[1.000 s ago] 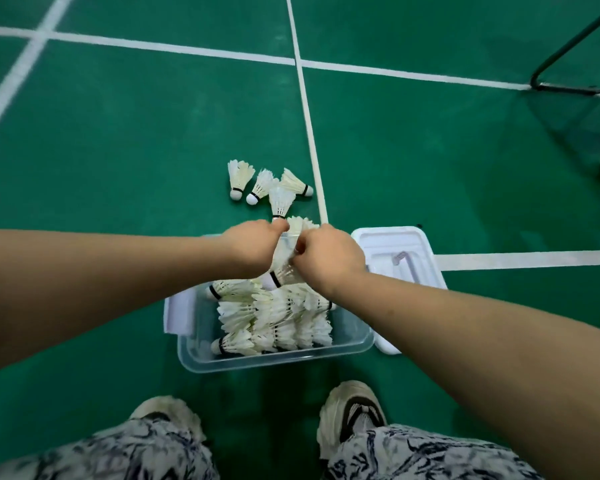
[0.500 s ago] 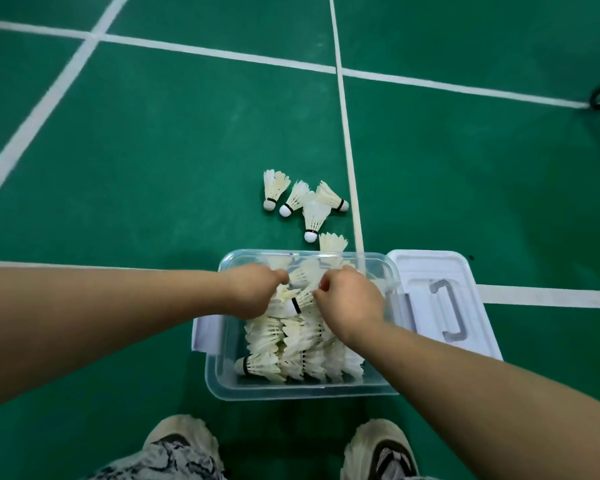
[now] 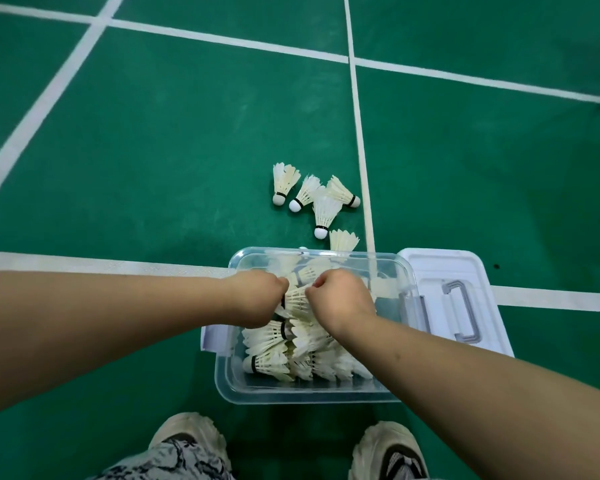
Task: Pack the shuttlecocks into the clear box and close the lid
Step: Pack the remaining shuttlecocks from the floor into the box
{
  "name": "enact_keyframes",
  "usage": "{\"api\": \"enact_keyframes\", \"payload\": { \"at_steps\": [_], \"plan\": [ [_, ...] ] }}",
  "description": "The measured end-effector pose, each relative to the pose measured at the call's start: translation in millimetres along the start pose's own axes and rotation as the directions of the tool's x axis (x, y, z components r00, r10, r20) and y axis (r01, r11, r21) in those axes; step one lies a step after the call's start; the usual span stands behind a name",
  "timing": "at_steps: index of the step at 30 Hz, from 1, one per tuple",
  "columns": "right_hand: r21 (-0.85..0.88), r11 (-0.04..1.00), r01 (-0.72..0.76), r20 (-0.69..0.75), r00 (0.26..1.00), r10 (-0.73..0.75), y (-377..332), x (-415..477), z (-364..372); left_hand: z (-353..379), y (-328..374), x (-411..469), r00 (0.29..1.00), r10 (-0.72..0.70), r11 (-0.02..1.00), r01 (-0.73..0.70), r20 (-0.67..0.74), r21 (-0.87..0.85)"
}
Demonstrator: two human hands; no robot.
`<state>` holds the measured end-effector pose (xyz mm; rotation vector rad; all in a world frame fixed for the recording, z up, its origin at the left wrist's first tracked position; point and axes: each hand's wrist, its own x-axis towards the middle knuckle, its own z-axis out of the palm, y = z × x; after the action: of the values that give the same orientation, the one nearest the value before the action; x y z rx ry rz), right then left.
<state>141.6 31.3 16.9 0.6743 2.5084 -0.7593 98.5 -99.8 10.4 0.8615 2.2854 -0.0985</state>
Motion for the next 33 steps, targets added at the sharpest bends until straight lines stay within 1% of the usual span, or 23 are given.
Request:
{"api": "enact_keyframes", "payload": {
  "at_steps": [2,6,10,12,18,21,23,28,30,33],
  "plan": [
    [0.047,0.999,0.005,0.031,1.0,-0.006,-5,0,4,0,1,-1,1.0,0.006,1.0,-0.006,-0.026,-0.03],
    [0.137,0.989,0.047,0.123,0.99,-0.064,-8,-1,9,1,2,-2,0.999,0.013,0.998,-0.015,-0.037,-0.055],
    [0.291,0.957,-0.018,0.181,0.983,-0.037,3,4,5,-2,4,0,0.999,0.02,0.999,-0.022,-0.028,-0.049],
    [0.339,0.94,-0.042,0.193,0.981,-0.026,8,5,0,-5,3,1,1.0,0.024,0.998,-0.025,-0.018,-0.054],
    [0.38,0.924,-0.043,0.156,0.988,-0.018,18,0,-6,-12,0,4,1.0,0.001,0.998,0.0,0.016,-0.063],
    [0.42,0.905,-0.062,0.14,0.99,0.002,22,-4,-8,-19,3,1,0.999,-0.031,0.999,0.032,0.015,-0.037],
    [0.437,0.898,-0.051,0.108,0.994,0.004,24,-7,-10,-23,7,-1,0.999,-0.036,0.999,0.036,-0.01,-0.011],
    [0.496,0.868,-0.02,0.02,1.0,0.012,32,-14,-19,-32,17,-3,0.993,0.016,0.999,-0.012,-0.113,0.031],
    [0.529,0.848,-0.029,0.01,1.0,0.028,32,-16,-22,-34,20,-2,0.99,0.033,0.999,-0.028,-0.134,0.036],
    [0.539,0.84,-0.058,0.021,0.998,0.055,28,-14,-23,-36,19,2,0.991,0.031,0.999,-0.033,-0.126,-0.012]
  ]
}}
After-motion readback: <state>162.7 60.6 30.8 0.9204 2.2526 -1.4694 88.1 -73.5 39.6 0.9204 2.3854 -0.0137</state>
